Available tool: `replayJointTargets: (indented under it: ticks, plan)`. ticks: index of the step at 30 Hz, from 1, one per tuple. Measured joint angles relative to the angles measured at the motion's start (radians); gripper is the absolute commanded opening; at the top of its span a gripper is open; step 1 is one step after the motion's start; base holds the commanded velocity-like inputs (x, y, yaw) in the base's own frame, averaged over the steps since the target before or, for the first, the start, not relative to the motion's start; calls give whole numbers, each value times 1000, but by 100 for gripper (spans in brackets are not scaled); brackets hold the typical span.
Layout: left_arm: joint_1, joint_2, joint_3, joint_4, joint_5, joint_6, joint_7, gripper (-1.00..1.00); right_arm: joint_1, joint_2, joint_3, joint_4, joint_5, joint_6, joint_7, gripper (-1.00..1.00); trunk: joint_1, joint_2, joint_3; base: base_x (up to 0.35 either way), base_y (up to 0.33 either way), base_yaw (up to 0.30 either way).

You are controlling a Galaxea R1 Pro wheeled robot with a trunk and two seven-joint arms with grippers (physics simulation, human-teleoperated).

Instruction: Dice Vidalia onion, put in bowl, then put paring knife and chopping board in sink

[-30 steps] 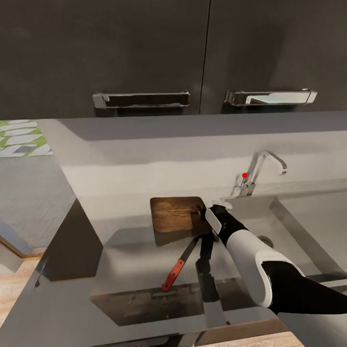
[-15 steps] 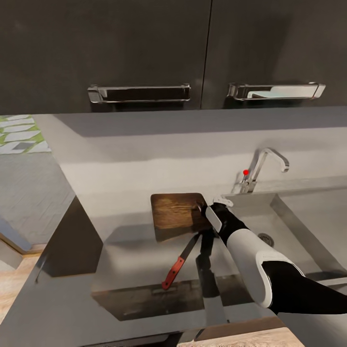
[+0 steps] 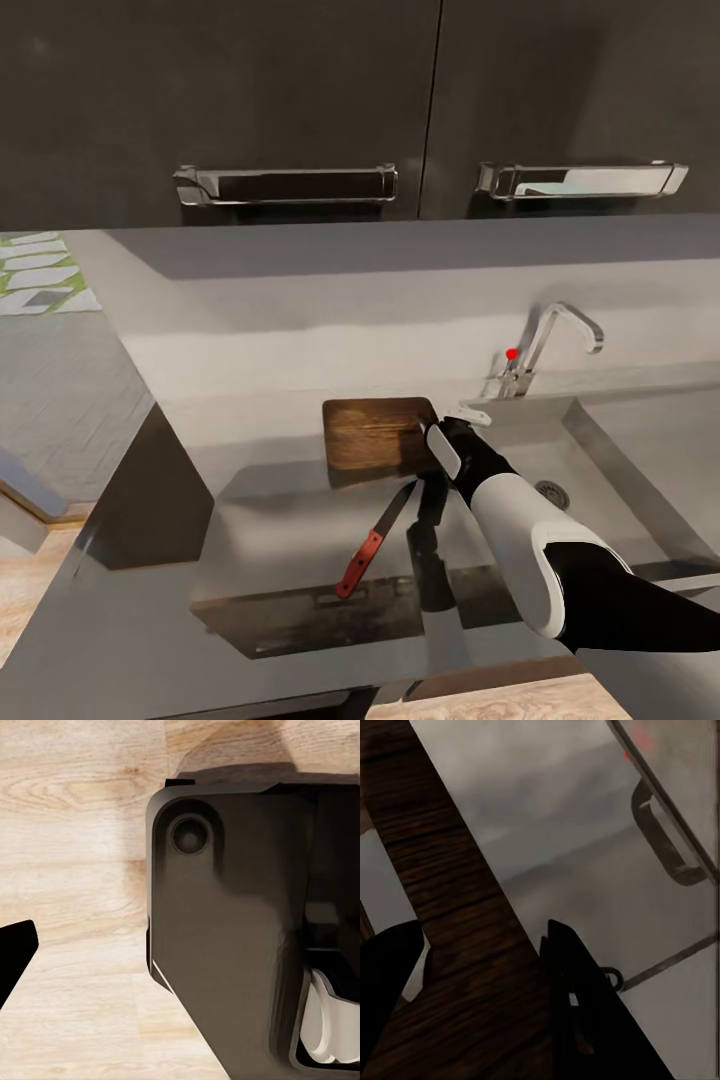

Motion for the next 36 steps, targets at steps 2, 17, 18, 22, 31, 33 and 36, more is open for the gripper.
replayJointTargets:
  ticks: [2, 17, 18, 22, 31, 33, 36]
  plan:
    - [0, 0, 0, 0, 0, 0, 0, 100, 0, 0, 0, 0, -2, 0, -2, -100, 0, 0, 0, 0, 0, 0]
    - [0, 0, 0, 0, 0, 0, 0, 100, 0, 0, 5, -3, -2, 0, -82, -100, 0, 0, 0, 0, 0, 0]
    - [0, 0, 0, 0, 0, 0, 0, 100, 0, 0, 6, -4, -2, 0, -82, -100, 0, 0, 0, 0, 0, 0]
    - [0, 0, 1, 0, 0, 0, 0, 100, 0, 0, 6, -4, -3, 1, -84, -100, 0, 0, 0, 0, 0, 0]
    - [0, 0, 1, 0, 0, 0, 0, 100, -1, 0, 5, -5, 0, 5, -84, 100, 0, 0, 0, 0, 0, 0]
    - [0, 0, 1, 0, 0, 0, 0, 100, -1, 0, 2, 11, 9, 11, -86, 100, 0, 0, 0, 0, 0, 0]
    - [0, 0, 1, 0, 0, 0, 0, 100, -1, 0, 2, 11, 9, 12, -86, 100, 0, 0, 0, 0, 0, 0]
